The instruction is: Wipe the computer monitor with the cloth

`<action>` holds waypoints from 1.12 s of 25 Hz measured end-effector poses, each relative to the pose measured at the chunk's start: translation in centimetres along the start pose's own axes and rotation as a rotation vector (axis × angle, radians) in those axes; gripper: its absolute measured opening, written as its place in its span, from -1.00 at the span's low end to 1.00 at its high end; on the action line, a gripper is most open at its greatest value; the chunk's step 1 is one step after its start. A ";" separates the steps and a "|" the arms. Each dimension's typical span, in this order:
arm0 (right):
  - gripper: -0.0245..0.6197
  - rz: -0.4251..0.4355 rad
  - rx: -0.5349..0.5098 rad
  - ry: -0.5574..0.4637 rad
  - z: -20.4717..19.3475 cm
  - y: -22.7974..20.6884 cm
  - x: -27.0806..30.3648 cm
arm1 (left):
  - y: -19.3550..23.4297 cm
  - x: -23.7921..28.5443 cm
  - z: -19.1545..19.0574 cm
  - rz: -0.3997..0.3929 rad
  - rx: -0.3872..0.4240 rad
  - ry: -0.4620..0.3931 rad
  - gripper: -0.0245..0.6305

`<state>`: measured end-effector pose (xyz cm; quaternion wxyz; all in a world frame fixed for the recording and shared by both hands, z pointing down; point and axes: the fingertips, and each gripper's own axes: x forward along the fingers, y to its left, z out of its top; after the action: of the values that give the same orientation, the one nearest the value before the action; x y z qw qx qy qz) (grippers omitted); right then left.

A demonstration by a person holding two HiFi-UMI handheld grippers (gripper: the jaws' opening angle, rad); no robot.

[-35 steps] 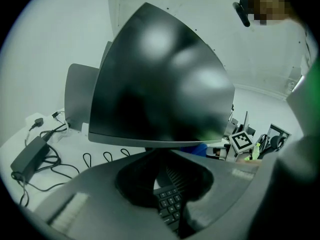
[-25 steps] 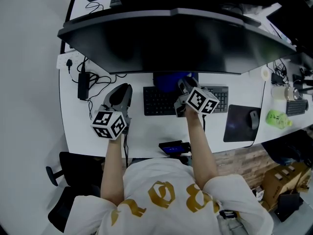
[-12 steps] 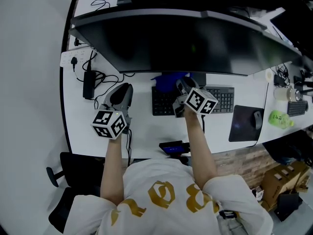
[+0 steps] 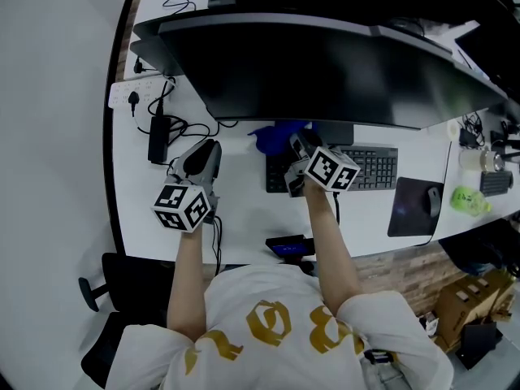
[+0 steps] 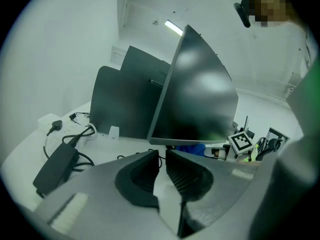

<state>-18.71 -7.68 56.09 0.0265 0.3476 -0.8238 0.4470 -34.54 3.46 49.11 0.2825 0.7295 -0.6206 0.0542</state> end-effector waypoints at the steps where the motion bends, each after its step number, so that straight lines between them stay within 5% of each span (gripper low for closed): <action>1: -0.44 0.005 0.000 0.003 -0.2 0.3 0.2 | 0.2 -0.2 0.0 0.001 -0.002 -0.001 -0.78; 28: -0.44 0.173 -0.067 0.122 -5.9 7.9 5.3 | 4.7 -2.6 0.1 0.024 -0.072 -0.046 -0.78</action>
<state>-28.99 -3.33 55.81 0.0494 0.2461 -0.8620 0.4403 -39.56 5.37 49.58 0.2936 0.7123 -0.6372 0.0182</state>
